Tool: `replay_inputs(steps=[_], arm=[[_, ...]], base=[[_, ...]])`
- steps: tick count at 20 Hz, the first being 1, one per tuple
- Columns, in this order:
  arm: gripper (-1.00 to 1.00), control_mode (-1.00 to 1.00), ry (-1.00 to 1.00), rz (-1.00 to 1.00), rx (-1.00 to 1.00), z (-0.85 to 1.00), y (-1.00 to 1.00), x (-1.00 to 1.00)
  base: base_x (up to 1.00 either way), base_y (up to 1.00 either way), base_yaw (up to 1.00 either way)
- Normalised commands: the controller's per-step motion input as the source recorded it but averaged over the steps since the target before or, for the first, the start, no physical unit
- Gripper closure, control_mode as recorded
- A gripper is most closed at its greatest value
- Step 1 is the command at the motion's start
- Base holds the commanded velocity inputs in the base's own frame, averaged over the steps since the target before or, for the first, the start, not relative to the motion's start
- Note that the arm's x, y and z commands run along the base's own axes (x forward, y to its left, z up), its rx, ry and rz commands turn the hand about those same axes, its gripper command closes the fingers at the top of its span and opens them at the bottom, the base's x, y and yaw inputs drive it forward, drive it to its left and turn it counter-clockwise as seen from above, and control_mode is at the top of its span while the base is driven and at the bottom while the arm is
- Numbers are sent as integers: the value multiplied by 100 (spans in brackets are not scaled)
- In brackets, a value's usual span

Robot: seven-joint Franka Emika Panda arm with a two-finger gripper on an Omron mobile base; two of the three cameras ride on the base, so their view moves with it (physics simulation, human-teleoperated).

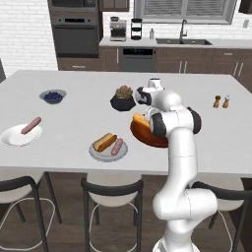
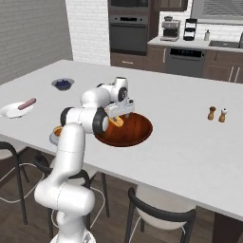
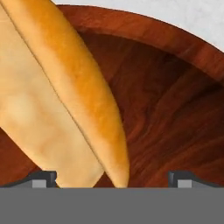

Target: Place one bun and one sausage from the bowl on each plate.

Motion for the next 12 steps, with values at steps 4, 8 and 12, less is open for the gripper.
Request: replay_inputs(steps=[4, 8, 12], arm=[[-100, -100, 0, 14, 0, 0, 23, -19], [-100, -100, 0, 10, -3, -7, 39, -5], [-100, -100, 0, 3, -2, -11, 11, -14]], base=[[0, 0, 0], [0, 0, 0], [0, 0, 0]])
